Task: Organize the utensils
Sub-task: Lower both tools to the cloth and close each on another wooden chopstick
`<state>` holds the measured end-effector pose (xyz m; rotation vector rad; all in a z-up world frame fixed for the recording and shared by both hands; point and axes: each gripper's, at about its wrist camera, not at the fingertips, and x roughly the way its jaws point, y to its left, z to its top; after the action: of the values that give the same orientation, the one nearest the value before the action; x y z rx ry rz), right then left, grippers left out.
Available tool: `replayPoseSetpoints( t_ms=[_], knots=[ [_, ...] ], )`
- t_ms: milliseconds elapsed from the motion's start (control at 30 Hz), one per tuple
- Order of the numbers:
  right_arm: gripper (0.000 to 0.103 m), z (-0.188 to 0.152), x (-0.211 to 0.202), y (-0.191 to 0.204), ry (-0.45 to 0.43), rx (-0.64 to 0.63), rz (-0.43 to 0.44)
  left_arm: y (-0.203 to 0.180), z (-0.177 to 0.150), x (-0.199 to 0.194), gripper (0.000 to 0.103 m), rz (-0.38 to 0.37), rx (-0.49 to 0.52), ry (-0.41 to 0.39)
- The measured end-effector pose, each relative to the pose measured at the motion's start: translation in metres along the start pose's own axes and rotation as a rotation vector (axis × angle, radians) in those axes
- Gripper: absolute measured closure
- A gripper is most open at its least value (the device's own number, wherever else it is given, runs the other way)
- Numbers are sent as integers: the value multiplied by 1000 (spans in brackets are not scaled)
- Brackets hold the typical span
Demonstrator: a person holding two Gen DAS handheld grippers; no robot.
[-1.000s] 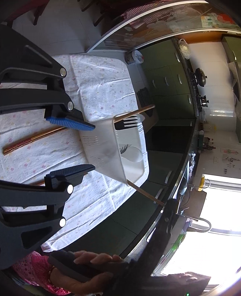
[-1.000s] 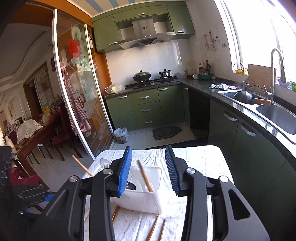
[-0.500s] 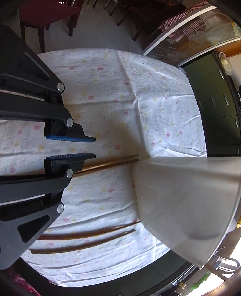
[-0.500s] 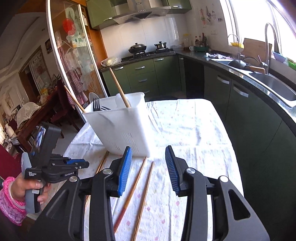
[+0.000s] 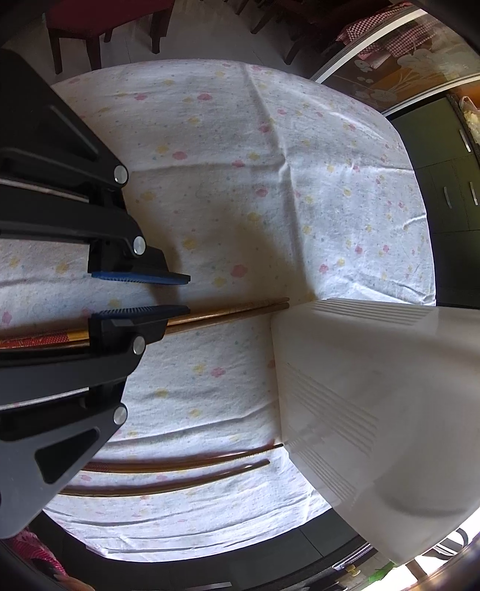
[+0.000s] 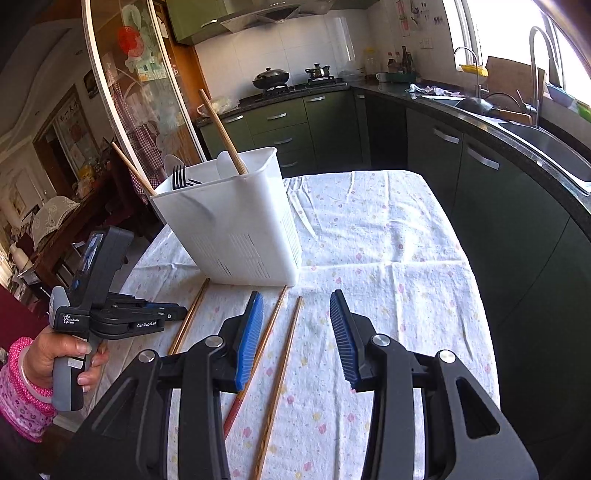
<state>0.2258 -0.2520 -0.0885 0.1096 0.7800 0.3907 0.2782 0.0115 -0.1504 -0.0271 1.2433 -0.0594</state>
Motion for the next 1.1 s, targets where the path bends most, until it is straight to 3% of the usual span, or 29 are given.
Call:
replayPoseSetpoints(
  t_ms=[567,867,1100],
  knots=[
    [65,2,9,5,35,-14,1,-10,0,3,92,15,35,24],
    [65,-12,68,37,193,-79,33,-7,-3,5,93,36,49,36],
    [65,-28,119,47,299,-106,-22,3,-12,0,93,24,44,40]
  ],
)
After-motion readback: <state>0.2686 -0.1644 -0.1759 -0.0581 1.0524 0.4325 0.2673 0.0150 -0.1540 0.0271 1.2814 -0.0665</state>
